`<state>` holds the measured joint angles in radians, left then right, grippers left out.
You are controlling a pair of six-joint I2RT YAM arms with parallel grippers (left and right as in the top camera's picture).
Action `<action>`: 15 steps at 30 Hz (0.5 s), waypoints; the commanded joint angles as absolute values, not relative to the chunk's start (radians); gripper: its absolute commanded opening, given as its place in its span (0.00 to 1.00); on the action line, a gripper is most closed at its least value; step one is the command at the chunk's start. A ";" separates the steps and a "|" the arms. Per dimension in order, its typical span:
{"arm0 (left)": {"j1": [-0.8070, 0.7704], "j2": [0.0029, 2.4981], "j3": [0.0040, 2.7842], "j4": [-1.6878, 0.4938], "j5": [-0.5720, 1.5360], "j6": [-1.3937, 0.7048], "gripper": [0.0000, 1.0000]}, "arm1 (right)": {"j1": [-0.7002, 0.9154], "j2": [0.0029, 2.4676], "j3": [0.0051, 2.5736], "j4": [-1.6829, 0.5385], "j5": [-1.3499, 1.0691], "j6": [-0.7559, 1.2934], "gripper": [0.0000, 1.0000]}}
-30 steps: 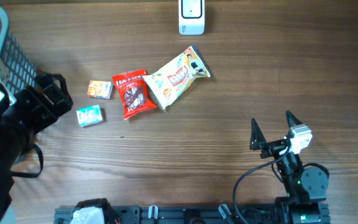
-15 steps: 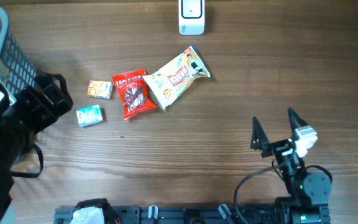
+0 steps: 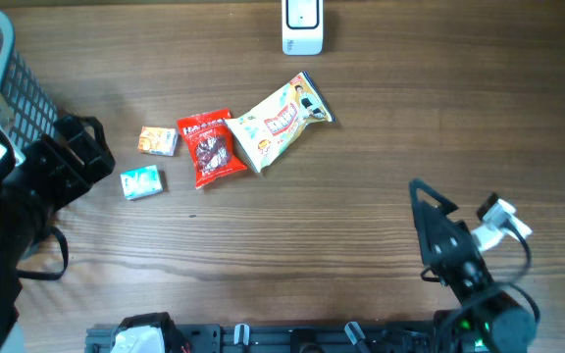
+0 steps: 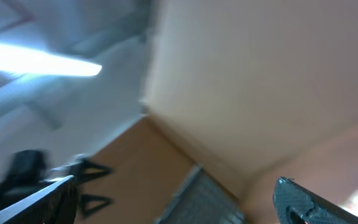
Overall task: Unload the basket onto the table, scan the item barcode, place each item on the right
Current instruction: 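Reach the right gripper toward the cream printed bag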
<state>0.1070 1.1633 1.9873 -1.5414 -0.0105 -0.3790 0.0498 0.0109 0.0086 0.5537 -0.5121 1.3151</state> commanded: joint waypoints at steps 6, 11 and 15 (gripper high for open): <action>0.112 1.160 1.995 -1.539 -0.020 -0.377 1.00 | 0.053 0.031 0.255 0.137 -0.550 1.031 1.00; 0.112 1.160 1.995 -1.539 -0.020 -0.377 1.00 | 0.053 0.199 0.500 -0.247 -0.530 0.817 1.00; 0.112 1.160 1.995 -1.539 -0.020 -0.377 1.00 | 0.053 0.409 0.645 -0.389 -0.583 0.748 0.99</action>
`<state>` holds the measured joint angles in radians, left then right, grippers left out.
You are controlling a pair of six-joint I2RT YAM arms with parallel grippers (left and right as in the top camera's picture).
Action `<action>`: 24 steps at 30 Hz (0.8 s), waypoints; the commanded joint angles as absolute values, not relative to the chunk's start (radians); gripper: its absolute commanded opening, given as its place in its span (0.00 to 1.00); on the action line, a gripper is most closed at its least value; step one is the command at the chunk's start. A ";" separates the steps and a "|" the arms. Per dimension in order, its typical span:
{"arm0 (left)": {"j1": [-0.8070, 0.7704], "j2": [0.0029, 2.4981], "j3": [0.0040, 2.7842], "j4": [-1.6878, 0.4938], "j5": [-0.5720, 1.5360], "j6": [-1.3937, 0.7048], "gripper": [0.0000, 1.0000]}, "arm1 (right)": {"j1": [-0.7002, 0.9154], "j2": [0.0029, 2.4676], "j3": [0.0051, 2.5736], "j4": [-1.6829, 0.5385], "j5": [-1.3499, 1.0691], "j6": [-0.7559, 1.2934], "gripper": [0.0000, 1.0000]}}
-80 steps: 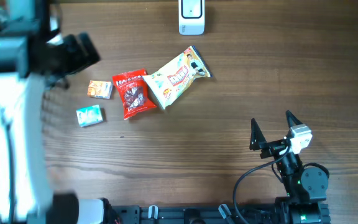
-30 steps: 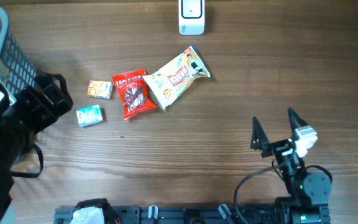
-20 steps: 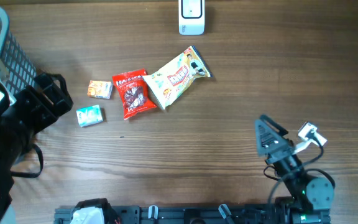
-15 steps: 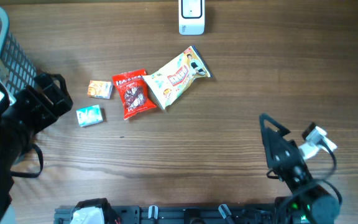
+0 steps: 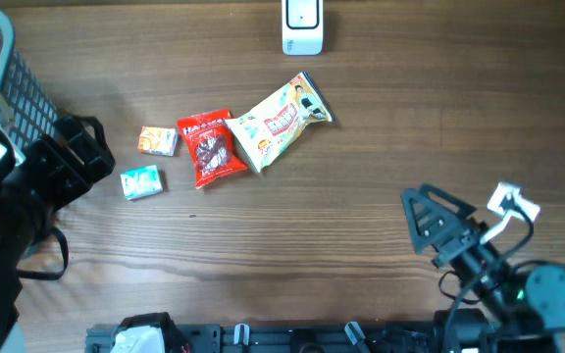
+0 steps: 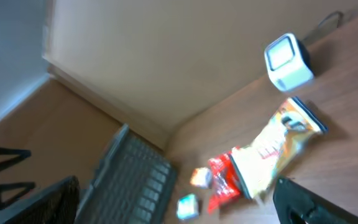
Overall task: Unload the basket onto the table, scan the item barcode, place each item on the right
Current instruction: 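Reach the right gripper toward the cream printed bag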
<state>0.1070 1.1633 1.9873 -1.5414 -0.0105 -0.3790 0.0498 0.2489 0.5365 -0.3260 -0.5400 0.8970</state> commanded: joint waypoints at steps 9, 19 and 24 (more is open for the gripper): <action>0.112 1.160 1.995 -1.539 -0.020 -0.377 1.00 | 0.102 0.892 0.817 -0.451 -0.671 0.647 1.00; 0.112 1.160 1.995 -1.539 -0.020 -0.377 1.00 | 0.395 1.407 1.182 -0.574 -0.448 0.463 1.00; 0.112 1.160 1.995 -1.539 -0.020 -0.377 1.00 | 0.438 1.674 1.537 -0.847 -0.360 0.327 1.00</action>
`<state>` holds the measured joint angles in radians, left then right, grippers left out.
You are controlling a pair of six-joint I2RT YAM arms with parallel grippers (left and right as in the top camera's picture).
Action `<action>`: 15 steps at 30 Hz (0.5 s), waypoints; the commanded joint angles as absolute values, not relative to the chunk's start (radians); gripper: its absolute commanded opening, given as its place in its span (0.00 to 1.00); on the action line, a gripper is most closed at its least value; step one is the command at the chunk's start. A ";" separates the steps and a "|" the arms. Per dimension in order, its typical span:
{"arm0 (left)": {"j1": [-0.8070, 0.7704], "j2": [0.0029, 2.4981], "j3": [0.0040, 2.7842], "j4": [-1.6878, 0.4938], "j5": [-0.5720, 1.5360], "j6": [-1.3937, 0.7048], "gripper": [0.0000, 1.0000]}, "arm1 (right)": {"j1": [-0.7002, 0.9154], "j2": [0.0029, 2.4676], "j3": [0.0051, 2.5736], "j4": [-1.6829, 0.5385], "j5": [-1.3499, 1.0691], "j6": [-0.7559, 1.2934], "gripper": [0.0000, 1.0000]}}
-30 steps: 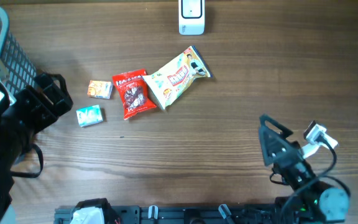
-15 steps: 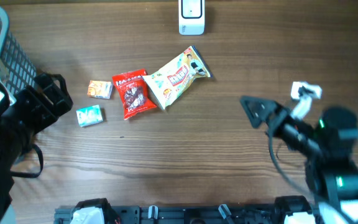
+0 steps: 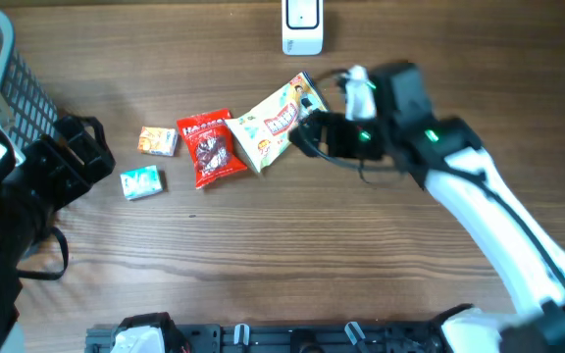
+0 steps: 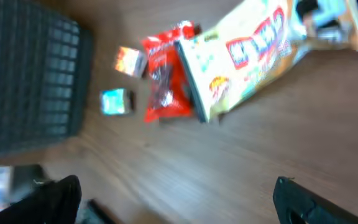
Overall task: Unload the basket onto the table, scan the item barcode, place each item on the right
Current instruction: 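Reach the right gripper toward the cream printed bag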
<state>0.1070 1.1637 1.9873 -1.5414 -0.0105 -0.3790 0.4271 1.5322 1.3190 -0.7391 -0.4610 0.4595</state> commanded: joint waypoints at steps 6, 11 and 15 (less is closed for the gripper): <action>0.112 1.160 1.995 -1.539 -0.020 -0.377 1.00 | 0.440 1.901 1.854 -1.045 -0.372 0.244 1.00; 0.112 1.160 1.995 -1.539 -0.020 -0.377 1.00 | 0.440 1.952 1.854 -0.911 -0.345 0.247 1.00; 0.112 1.160 1.995 -1.539 -0.020 -0.377 1.00 | 0.441 2.009 1.850 -0.821 -0.344 0.384 0.84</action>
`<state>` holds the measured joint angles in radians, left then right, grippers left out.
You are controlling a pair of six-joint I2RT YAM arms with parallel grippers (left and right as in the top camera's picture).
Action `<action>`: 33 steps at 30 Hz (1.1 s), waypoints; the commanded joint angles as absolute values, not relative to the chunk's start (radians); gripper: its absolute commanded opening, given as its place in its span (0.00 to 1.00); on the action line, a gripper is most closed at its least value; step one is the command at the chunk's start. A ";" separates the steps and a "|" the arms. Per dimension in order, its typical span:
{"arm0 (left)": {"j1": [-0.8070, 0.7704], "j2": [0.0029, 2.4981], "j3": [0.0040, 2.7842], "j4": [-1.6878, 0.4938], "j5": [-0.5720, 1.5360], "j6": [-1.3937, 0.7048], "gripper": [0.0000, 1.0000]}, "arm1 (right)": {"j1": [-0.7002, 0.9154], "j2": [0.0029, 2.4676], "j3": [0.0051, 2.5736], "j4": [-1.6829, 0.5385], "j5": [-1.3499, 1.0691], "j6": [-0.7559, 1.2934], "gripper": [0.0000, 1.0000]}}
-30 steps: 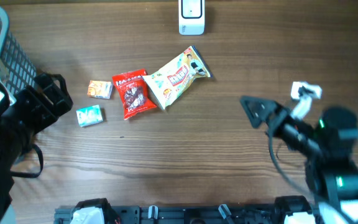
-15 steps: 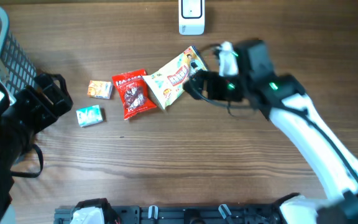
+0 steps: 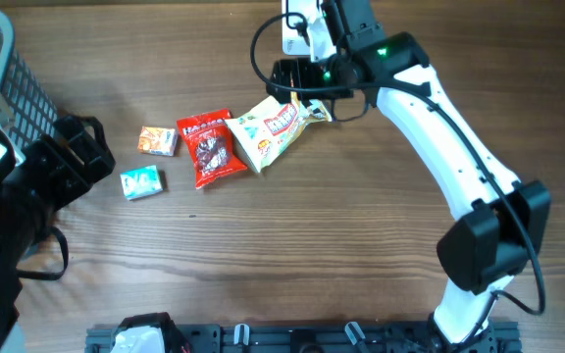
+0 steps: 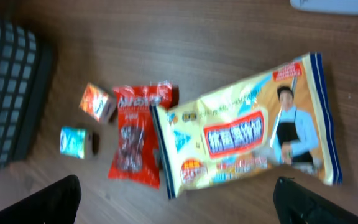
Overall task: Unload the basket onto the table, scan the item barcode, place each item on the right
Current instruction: 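Reach the right gripper toward the cream printed bag, then grasp the cream bag edge with the right gripper and lift it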
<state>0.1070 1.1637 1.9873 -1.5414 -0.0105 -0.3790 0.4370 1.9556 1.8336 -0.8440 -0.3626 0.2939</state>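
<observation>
A yellow snack bag [image 3: 275,126] [image 4: 247,137] lies flat in the middle of the table, printed side up. Left of it are a red packet [image 3: 211,147] [image 4: 138,143], a small orange box [image 3: 158,140] [image 4: 97,101] and a small teal box [image 3: 141,182] [image 4: 74,140]. The white scanner [image 3: 297,34] [image 4: 334,5] stands at the far edge. My right gripper [image 3: 292,86] [image 4: 179,208] hovers open over the bag's right end, just before the scanner, nothing between its fingers [image 4: 45,202]. My left gripper [image 3: 78,149] rests at the left edge.
A dark mesh basket [image 3: 3,59] [image 4: 5,93] stands at the far left corner, behind the left arm. The right arm reaches from the near right corner across the table to the far edge. Bare wood lies in front of the packets.
My right gripper was just right of the yellow bag's end; now it is farther back, above that end and close to the scanner. It stays open. The packets have not moved.
My right arm was folded at the near right corner, its camera facing the room. It then tilted toward the table there. Later it was stretched out beside the yellow bag, and now hangs over the bag's far end. The left arm stayed still.
</observation>
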 commanded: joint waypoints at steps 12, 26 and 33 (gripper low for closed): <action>0.112 1.160 1.995 -1.539 -0.020 -0.377 1.00 | 0.430 2.227 1.850 -0.758 -0.385 0.417 0.04; 0.112 1.160 1.995 -1.539 -0.020 -0.377 1.00 | 0.318 2.400 1.839 -0.735 -0.432 0.312 0.04; 0.112 1.160 1.995 -1.539 -0.020 -0.377 1.00 | 0.301 2.373 1.834 -0.763 -0.446 0.240 0.04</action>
